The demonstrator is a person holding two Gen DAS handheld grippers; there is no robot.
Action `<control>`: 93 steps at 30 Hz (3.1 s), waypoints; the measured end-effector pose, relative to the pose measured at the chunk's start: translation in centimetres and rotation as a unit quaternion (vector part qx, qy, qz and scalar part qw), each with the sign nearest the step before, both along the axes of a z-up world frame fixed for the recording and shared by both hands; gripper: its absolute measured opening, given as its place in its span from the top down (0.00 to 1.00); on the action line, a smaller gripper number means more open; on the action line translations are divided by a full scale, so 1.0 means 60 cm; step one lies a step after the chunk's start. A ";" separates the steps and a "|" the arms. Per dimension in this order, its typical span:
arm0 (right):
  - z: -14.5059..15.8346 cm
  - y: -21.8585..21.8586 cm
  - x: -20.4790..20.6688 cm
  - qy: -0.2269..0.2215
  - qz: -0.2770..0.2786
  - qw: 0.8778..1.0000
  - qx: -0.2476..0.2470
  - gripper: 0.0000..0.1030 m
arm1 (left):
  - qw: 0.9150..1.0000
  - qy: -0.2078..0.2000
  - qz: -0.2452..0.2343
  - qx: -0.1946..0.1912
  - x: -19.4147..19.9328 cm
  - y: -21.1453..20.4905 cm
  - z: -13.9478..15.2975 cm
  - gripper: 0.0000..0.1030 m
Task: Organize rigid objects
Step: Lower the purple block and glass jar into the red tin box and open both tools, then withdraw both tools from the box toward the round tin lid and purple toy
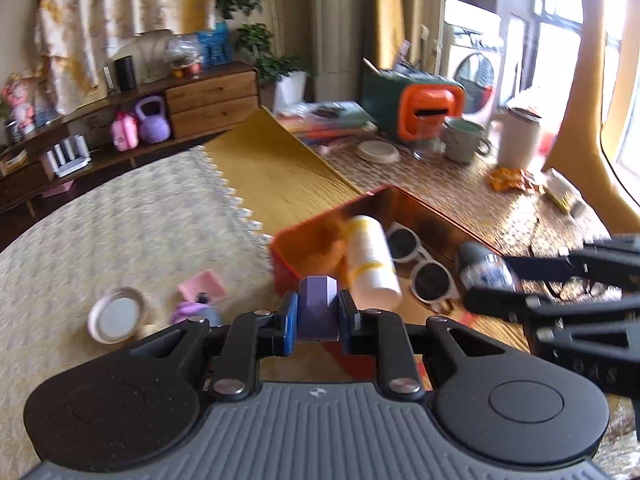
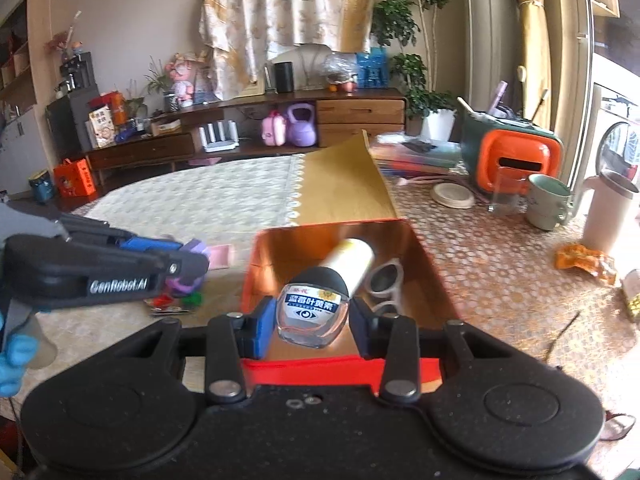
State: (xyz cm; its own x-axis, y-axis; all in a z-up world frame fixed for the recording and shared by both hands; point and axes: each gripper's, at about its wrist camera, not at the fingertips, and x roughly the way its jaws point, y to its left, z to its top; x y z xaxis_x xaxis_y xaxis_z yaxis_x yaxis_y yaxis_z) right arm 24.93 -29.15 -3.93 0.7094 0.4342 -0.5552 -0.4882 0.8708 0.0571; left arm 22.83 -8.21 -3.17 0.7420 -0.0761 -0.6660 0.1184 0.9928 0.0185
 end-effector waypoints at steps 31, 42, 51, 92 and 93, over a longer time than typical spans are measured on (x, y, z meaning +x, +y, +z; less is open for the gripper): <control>-0.078 -0.002 0.153 0.075 0.015 0.996 -0.051 0.63 | 0.993 0.119 -0.020 0.002 0.110 -0.101 -0.112 0.80; -0.091 0.001 0.169 0.099 0.007 0.994 -0.053 0.62 | 0.990 0.135 -0.024 0.013 0.130 -0.107 -0.117 0.80; -0.095 -0.012 0.172 0.121 -0.010 0.992 -0.036 0.59 | 0.990 0.139 -0.027 0.006 0.128 -0.108 -0.116 0.80; 0.030 0.001 -0.005 0.056 0.001 0.997 0.046 0.26 | 0.999 0.026 -0.007 -0.035 -0.050 0.010 0.006 0.31; 0.032 0.004 -0.008 0.054 0.002 0.998 0.045 0.24 | 0.999 0.026 -0.006 -0.034 -0.054 0.016 0.006 0.31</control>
